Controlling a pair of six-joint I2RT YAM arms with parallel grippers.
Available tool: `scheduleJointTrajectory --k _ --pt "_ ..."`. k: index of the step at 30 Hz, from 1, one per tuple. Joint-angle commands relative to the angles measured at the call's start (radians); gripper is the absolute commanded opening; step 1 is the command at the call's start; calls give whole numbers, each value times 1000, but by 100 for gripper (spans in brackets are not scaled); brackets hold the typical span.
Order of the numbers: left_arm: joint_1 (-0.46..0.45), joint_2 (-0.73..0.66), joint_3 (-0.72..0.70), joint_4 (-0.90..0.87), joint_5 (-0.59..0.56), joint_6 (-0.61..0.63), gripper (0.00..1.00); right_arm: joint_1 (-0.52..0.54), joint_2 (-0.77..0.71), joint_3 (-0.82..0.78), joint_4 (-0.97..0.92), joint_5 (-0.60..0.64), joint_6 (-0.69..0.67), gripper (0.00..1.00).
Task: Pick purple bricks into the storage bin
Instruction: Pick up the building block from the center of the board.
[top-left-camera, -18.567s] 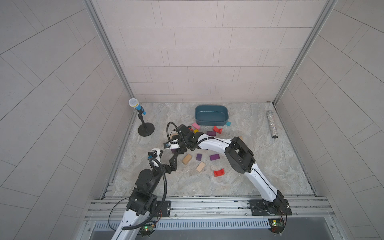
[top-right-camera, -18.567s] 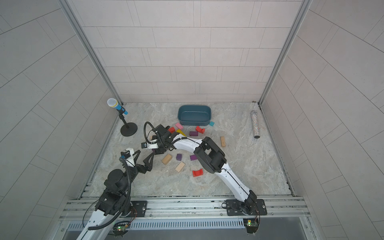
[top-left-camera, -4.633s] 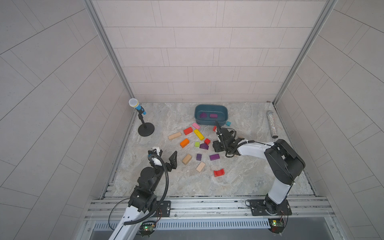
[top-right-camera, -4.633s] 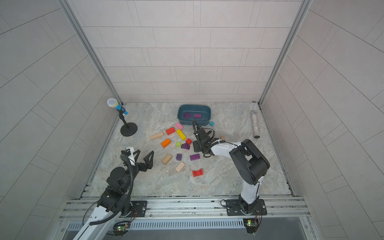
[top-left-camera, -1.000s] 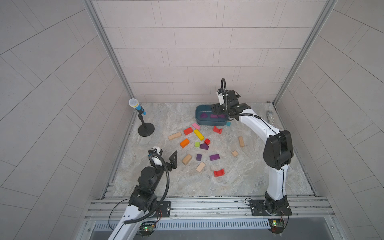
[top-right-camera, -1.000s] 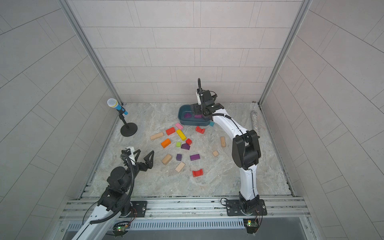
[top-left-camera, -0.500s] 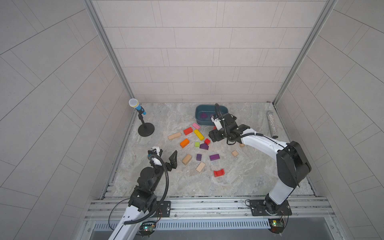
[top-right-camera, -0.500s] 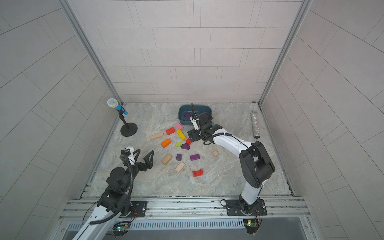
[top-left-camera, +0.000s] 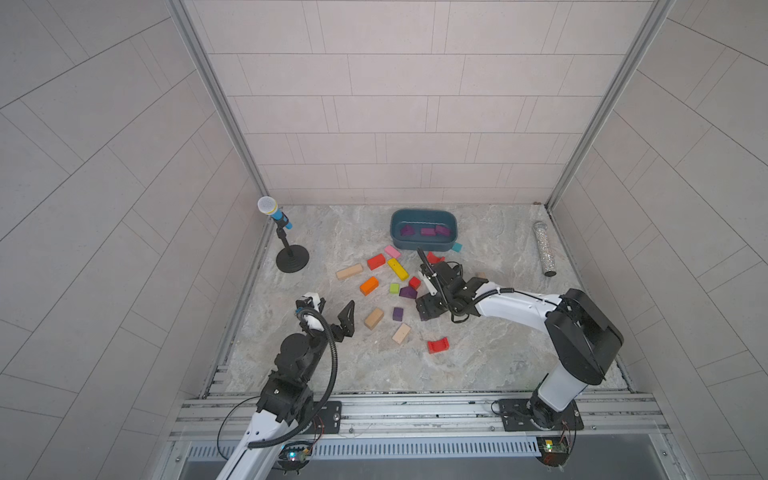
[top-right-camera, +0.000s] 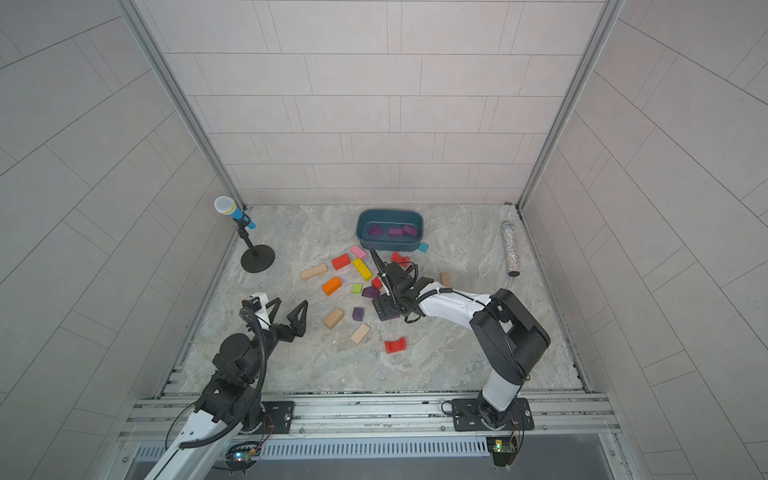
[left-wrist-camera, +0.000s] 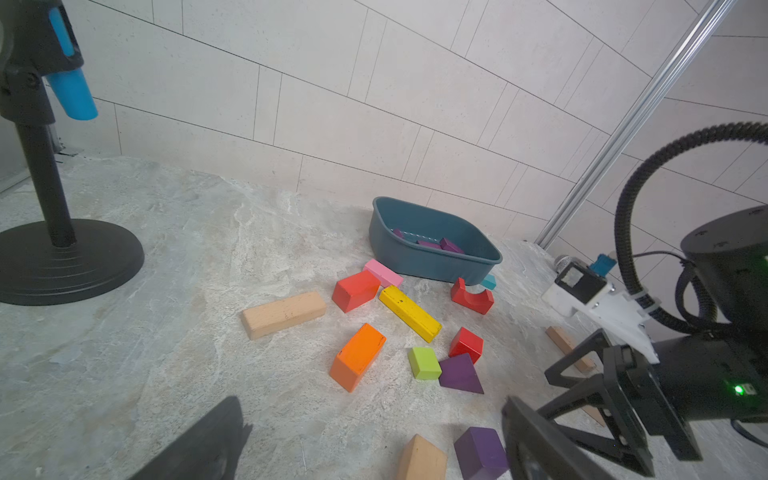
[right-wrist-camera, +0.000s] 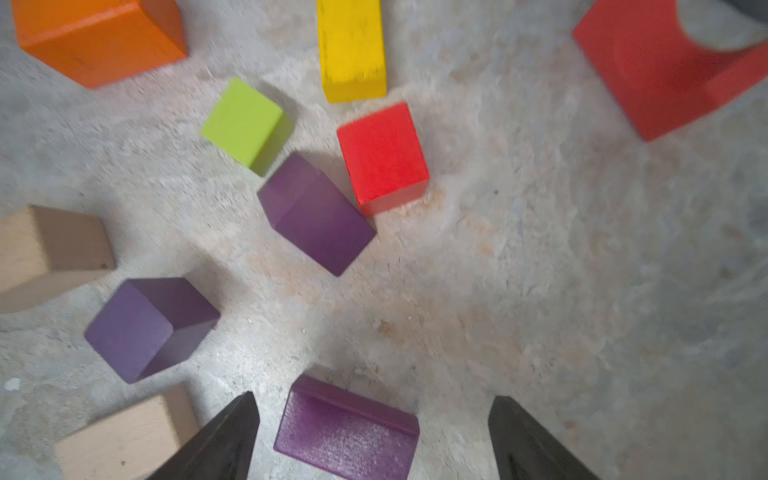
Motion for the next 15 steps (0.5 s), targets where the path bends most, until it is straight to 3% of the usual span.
scheduleJointTrajectory --k 1,15 --pt "-2 -10 -21 4 6 -11 100 2 -35 -33 27 38 49 91" --pt "-3 21 -24 27 9 -15 100 5 9 -49 75 -18 69 91"
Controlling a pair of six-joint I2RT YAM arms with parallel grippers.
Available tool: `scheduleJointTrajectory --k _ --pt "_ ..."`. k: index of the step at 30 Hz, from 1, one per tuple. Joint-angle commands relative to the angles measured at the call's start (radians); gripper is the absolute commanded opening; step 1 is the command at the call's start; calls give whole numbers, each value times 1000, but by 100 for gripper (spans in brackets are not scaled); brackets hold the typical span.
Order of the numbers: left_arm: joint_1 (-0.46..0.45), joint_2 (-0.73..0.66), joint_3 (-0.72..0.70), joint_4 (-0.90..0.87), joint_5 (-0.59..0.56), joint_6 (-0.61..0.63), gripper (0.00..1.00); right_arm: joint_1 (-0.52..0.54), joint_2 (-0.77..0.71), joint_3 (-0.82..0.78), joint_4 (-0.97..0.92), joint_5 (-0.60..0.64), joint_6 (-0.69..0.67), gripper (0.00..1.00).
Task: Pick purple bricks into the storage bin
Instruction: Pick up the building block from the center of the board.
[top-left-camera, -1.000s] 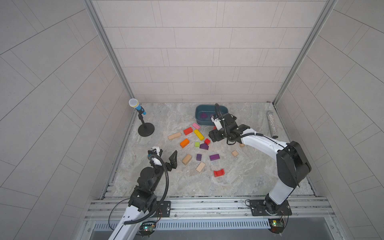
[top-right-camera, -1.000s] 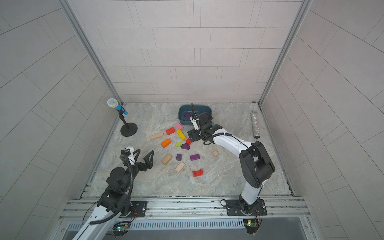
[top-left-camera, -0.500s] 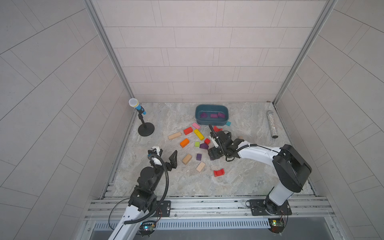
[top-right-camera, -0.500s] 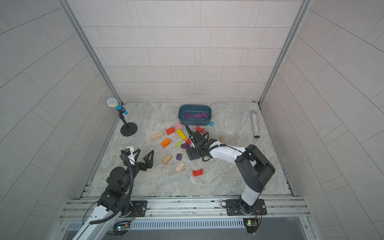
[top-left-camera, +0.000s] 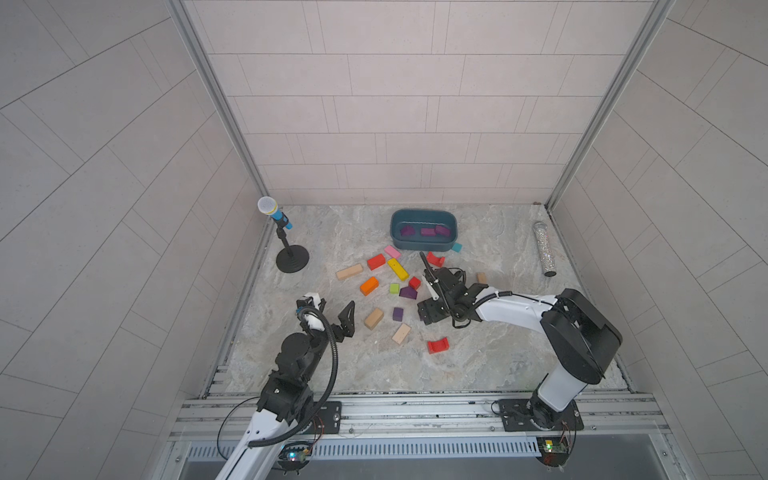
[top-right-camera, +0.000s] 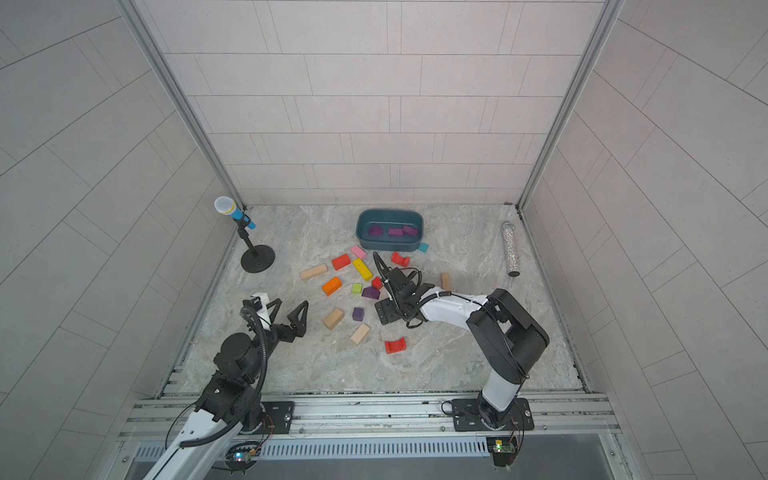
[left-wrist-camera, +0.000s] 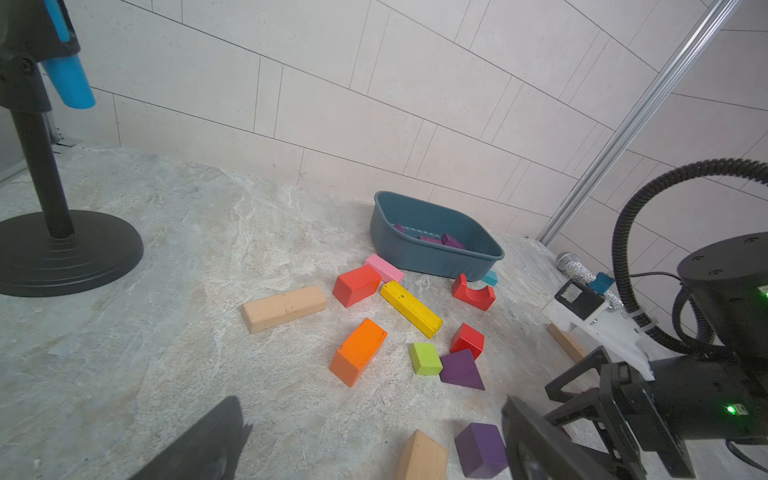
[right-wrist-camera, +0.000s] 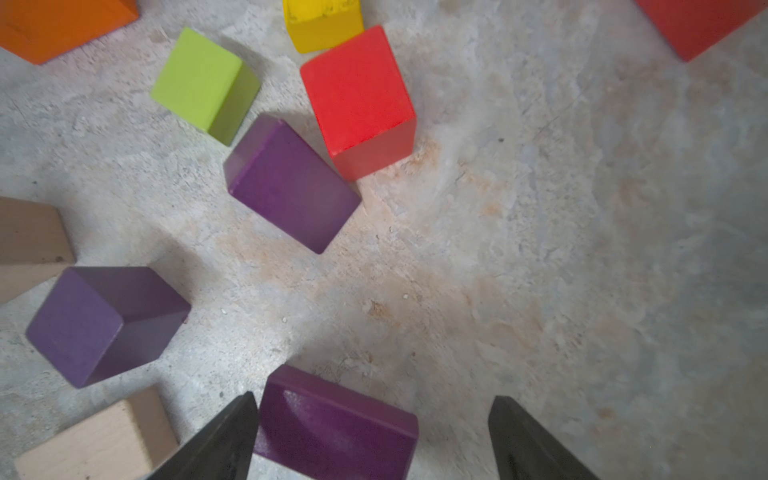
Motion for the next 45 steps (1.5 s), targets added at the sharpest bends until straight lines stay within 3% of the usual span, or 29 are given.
scheduleJointTrajectory --k 1,36,45 --pt "-3 1 -24 27 6 -6 100 4 0 2 8 -1 16 91" --pt "-3 13 -24 38 11 -7 100 53 47 -29 8 5 59 84" --pt "-3 5 -24 31 11 -7 100 53 70 -30 -11 44 53 75"
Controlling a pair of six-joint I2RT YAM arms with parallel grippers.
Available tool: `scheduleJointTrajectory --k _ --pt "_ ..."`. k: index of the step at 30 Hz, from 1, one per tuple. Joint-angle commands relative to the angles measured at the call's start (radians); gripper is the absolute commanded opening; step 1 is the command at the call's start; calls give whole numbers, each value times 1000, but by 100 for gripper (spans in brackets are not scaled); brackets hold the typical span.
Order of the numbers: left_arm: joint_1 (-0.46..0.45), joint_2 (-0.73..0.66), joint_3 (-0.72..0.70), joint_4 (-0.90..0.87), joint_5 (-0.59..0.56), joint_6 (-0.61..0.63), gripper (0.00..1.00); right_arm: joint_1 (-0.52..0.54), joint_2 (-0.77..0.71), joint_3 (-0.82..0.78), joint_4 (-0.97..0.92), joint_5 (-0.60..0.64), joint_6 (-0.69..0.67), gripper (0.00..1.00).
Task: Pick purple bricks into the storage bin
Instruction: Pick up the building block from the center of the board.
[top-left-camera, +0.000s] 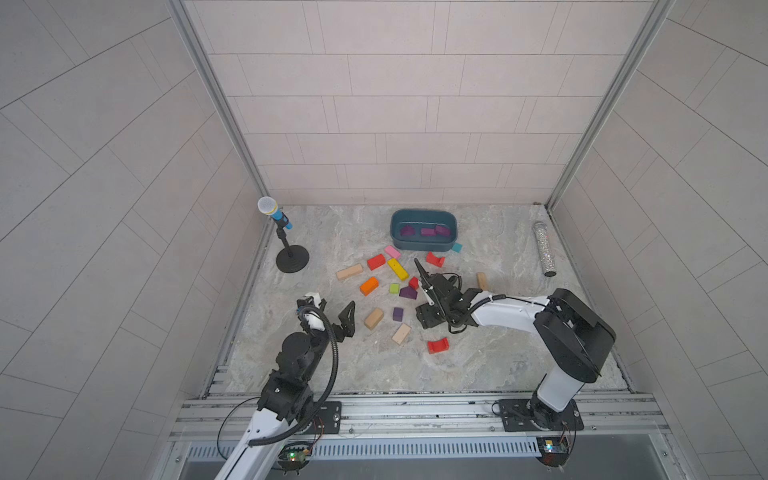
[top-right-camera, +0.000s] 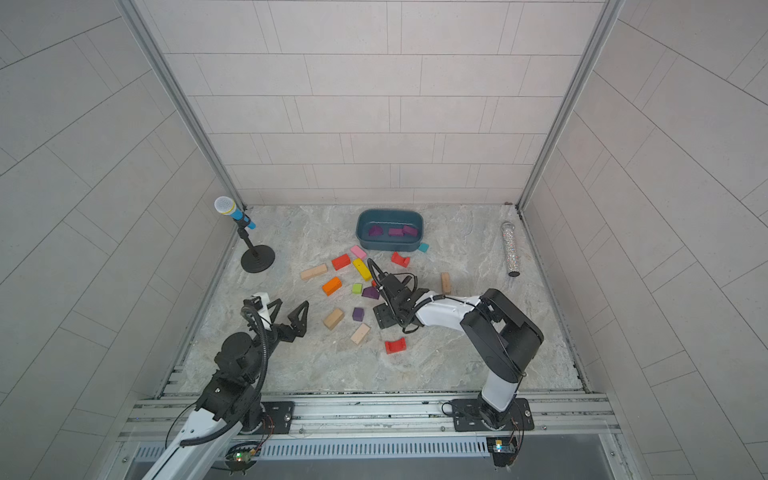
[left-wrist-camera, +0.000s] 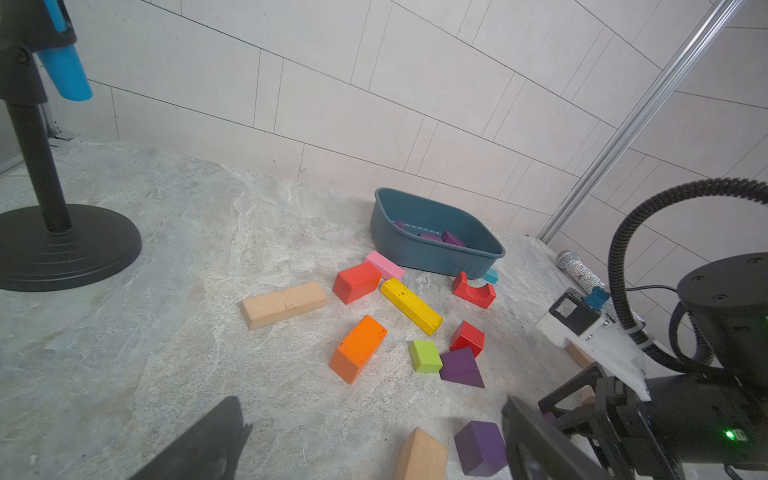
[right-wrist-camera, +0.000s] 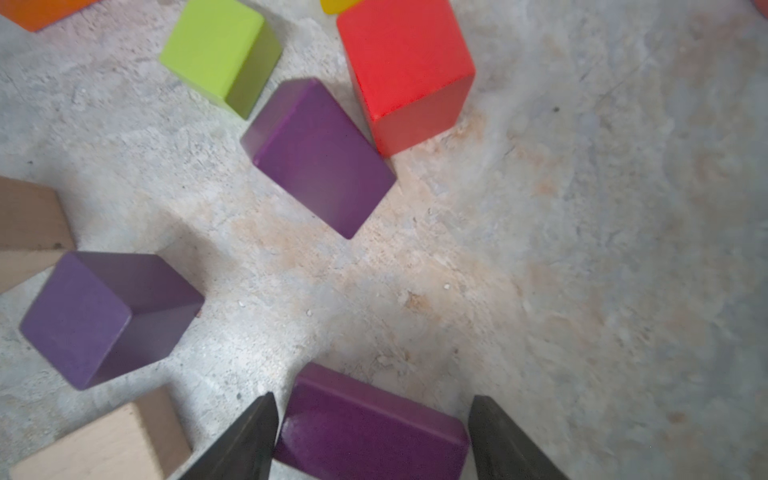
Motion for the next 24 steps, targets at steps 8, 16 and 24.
scheduleJointTrajectory --k 8,16,24 --pt "-2 -14 -24 19 7 -1 100 6 56 -12 -35 14 8 73" --pt "-2 -17 -24 17 7 0 100 6 75 -7 -27 14 -1 69" --pt "-3 -18 -23 16 7 -1 100 6 71 19 -37 23 -16 68"
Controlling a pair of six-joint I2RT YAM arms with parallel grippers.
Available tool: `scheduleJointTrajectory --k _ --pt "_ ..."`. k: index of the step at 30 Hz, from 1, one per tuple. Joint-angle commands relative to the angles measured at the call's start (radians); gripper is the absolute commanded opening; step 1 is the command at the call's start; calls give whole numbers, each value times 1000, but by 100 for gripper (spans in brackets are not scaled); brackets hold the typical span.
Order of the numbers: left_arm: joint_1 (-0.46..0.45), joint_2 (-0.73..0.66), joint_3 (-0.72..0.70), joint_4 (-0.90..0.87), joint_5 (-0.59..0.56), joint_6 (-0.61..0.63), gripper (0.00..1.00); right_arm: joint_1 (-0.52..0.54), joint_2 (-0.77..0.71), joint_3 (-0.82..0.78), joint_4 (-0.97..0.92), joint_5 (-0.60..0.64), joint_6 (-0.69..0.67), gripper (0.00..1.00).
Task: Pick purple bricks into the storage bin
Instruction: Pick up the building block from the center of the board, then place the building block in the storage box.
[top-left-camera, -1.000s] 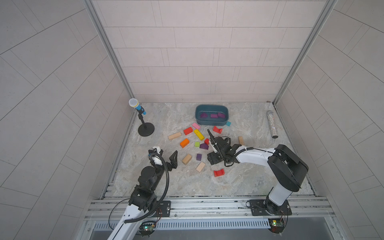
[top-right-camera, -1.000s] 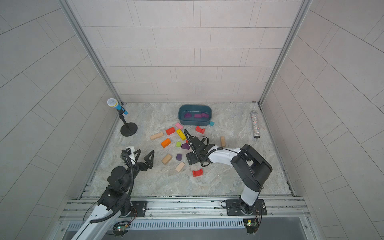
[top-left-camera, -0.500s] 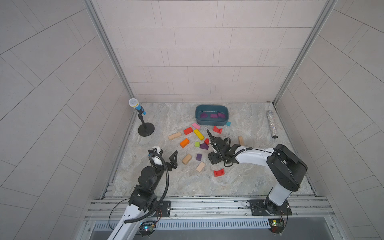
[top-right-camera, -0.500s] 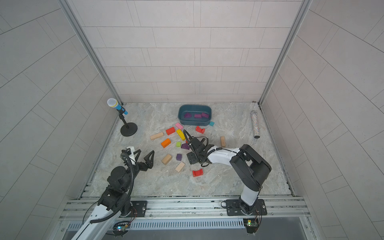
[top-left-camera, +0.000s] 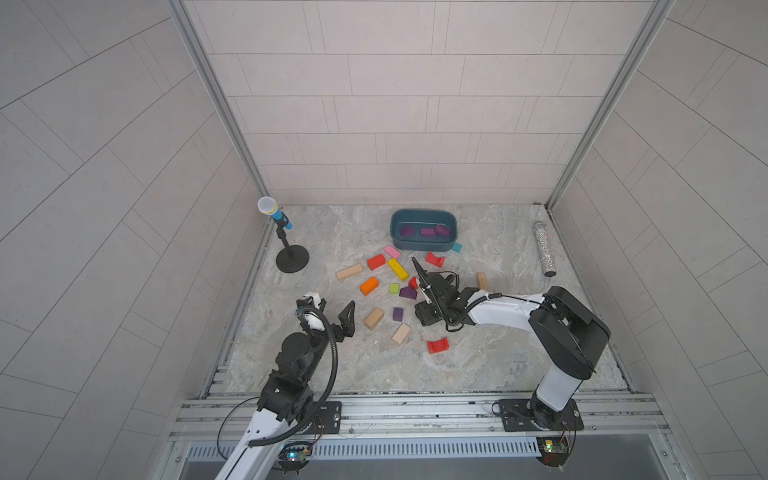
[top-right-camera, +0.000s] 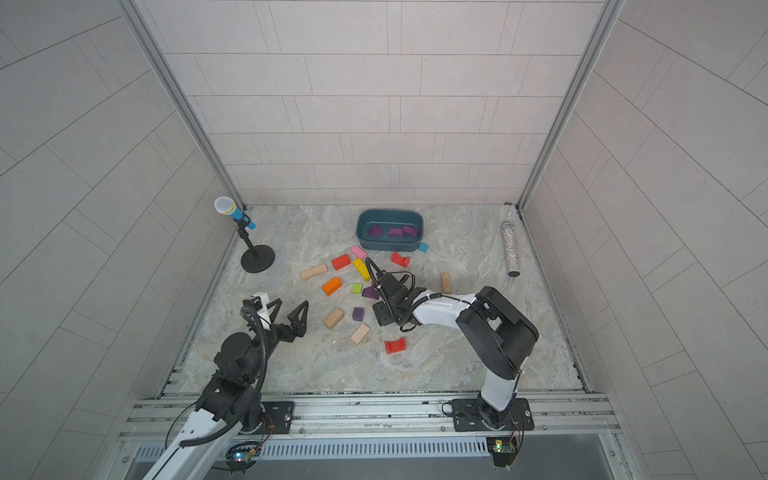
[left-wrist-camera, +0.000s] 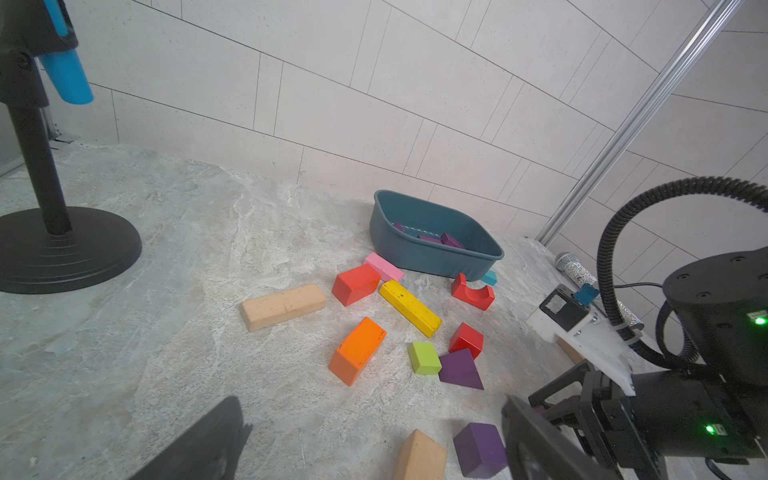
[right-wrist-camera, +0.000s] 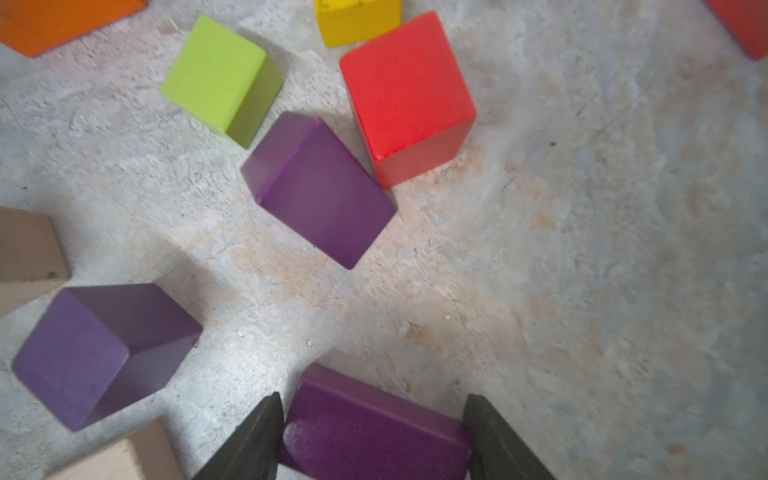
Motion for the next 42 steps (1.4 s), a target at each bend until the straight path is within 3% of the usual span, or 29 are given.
scheduleJointTrajectory --k 1,13,23,34,42 --pt "-3 -11 -23 16 6 -1 100 2 36 -3 -64 5 -16 68" --pt "-2 -9 -24 19 7 -1 100 -7 -27 91 -141 25 -66 68" --pt "-3 1 -24 26 4 -1 100 -77 -48 216 -188 27 -106 68" --pt "-2 6 -24 31 -3 4 100 -188 37 496 -214 36 -152 68" --pt "-4 13 -25 36 -11 5 100 -285 199 770 -279 8 -249 68"
